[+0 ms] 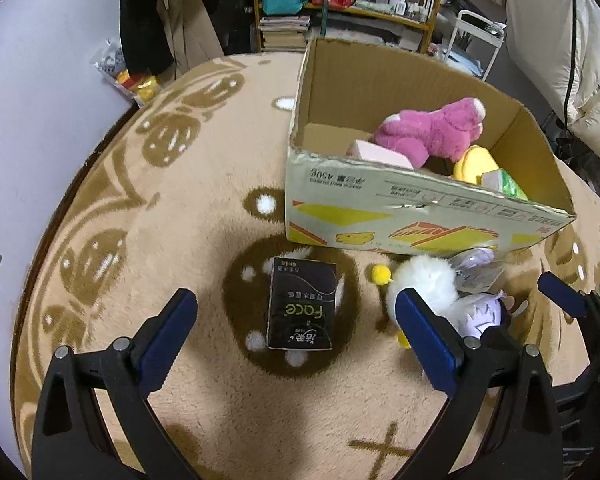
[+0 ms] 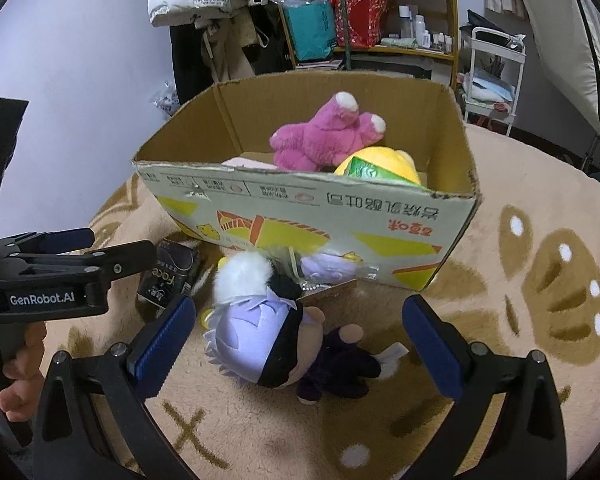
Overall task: Organize soft objects
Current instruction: 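Grasp the black tissue pack with the left tool while the right tool grasps the plush doll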
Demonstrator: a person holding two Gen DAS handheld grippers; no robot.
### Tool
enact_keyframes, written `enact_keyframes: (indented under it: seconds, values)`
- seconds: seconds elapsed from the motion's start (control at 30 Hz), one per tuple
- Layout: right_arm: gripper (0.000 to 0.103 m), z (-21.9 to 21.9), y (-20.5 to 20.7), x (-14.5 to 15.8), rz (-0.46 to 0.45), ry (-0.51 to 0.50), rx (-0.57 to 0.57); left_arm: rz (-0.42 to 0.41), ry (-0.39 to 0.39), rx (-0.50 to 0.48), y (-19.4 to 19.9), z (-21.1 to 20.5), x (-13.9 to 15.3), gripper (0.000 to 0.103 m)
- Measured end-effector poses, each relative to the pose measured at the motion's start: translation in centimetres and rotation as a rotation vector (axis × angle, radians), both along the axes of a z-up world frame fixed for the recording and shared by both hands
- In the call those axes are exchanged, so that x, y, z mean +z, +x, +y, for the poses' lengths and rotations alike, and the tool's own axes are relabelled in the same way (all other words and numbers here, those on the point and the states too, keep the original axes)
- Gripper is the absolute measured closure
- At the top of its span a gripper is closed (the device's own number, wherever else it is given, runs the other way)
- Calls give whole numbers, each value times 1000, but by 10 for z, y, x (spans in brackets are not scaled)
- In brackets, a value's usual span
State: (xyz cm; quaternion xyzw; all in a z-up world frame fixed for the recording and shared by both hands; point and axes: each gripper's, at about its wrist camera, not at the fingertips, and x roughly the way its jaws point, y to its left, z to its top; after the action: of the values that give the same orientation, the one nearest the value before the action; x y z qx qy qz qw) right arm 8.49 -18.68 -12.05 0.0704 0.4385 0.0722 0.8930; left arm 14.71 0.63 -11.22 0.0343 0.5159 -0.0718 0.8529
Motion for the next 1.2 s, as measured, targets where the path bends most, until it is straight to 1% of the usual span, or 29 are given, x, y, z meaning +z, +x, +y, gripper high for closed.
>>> enact_keyframes:
  seconds: [0.33, 0.4, 0.53, 0.67, 0.93, 1.2]
  values:
    - [0, 5, 13, -20, 59, -13, 10, 58, -3, 18, 13, 3, -20, 5]
    - [0, 5, 15, -24, 71, -3, 10, 64, -2, 16, 13, 2, -22, 4]
    - [0, 3, 19, -31, 84, 26, 7, 54, 31, 24, 13, -1, -26, 4]
    - [0, -1, 22, -36, 110, 67, 6, 71, 22, 22, 16, -1, -31, 4]
    - [0, -4, 22, -40, 129, 86, 11, 112, 44, 28, 21, -3, -45, 5]
    - [0, 17, 28, -49, 165, 64, 58, 139, 76, 29, 22, -5, -56, 6]
